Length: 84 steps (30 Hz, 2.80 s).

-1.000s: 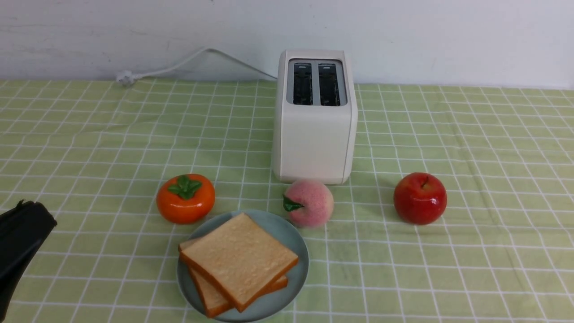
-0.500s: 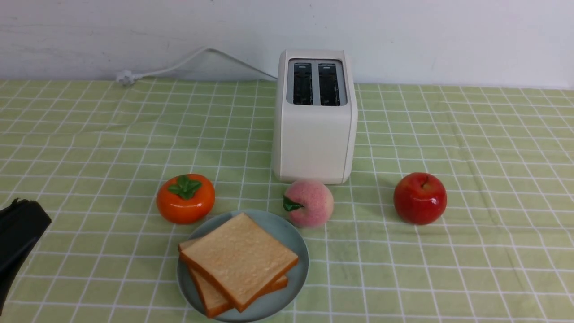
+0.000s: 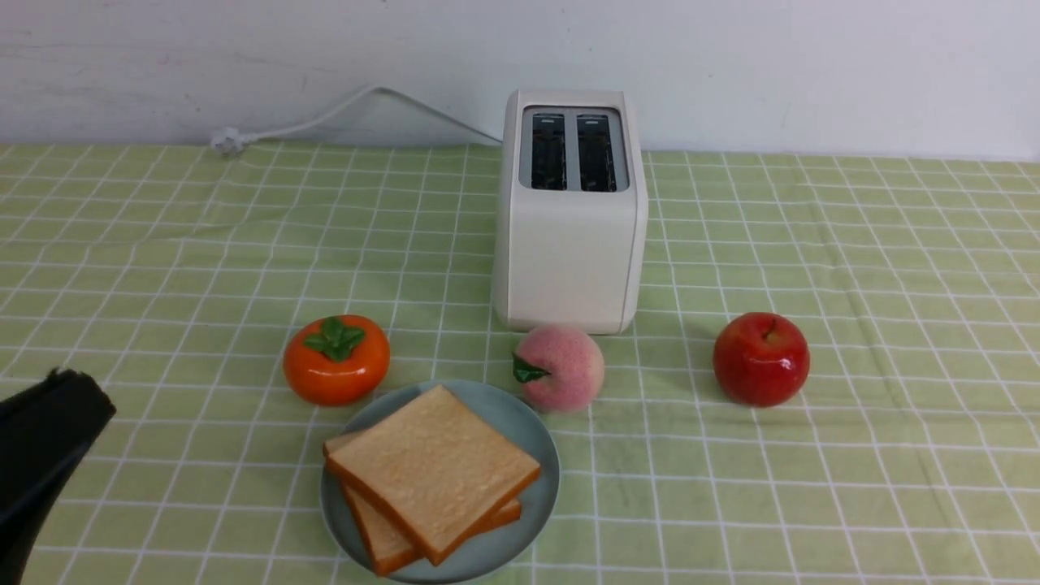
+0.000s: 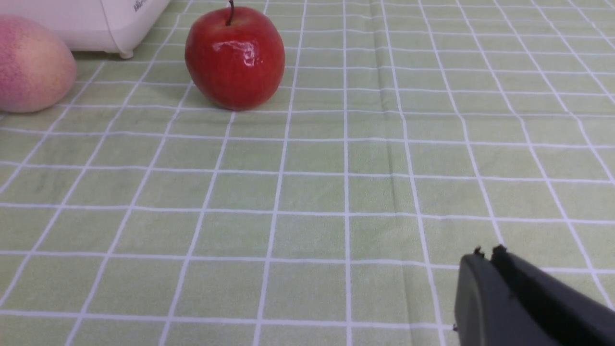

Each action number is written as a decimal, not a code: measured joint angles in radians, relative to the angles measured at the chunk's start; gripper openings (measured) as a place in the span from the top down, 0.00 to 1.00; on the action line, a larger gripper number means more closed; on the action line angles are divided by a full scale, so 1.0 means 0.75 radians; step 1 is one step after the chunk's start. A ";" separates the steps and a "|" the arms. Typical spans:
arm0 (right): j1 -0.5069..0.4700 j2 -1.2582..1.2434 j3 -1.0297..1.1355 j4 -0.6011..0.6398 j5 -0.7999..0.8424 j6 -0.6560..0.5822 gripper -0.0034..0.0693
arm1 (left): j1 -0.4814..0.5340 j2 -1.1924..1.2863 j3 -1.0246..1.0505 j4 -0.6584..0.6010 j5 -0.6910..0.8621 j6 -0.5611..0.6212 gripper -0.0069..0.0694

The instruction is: Take toasted bread from bread machine on green coffee tablecloth place on plate.

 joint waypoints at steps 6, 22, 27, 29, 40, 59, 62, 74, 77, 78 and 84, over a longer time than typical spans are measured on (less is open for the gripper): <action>0.000 0.000 0.000 0.000 0.000 -0.001 0.91 | 0.000 0.000 0.000 0.790 0.049 -0.792 0.93; 0.000 0.000 0.000 0.000 0.000 -0.001 0.88 | 0.004 0.000 0.023 2.576 0.307 -2.556 0.93; 0.000 0.000 0.000 0.000 0.000 -0.001 0.87 | 0.119 -0.034 0.073 2.511 0.290 -2.555 0.93; 0.000 0.000 0.000 0.000 0.000 -0.001 0.87 | 0.183 -0.069 0.119 2.427 0.242 -2.471 0.93; 0.000 0.000 0.000 0.000 0.000 -0.001 0.85 | 0.557 -0.391 0.401 1.948 0.160 -1.988 0.93; 0.000 0.000 0.000 0.000 0.000 -0.001 0.83 | 0.588 -0.402 0.409 1.930 0.534 -1.978 0.93; 0.000 0.000 0.000 0.000 0.000 -0.001 0.82 | 0.588 -0.402 0.409 1.930 0.534 -1.978 0.93; 0.000 0.000 0.000 0.000 0.000 -0.001 0.80 | 0.588 -0.402 0.409 1.929 0.534 -1.978 0.93; 0.000 0.000 0.000 0.000 0.000 -0.001 0.79 | 0.588 -0.402 0.409 1.929 0.534 -1.978 0.92; 0.000 0.000 0.000 0.000 0.000 -0.001 0.79 | 0.588 -0.402 0.409 1.929 0.534 -1.978 0.92; 0.000 0.000 0.000 0.000 0.000 -0.001 0.78 | 0.588 -0.402 0.409 1.929 0.534 -1.978 0.92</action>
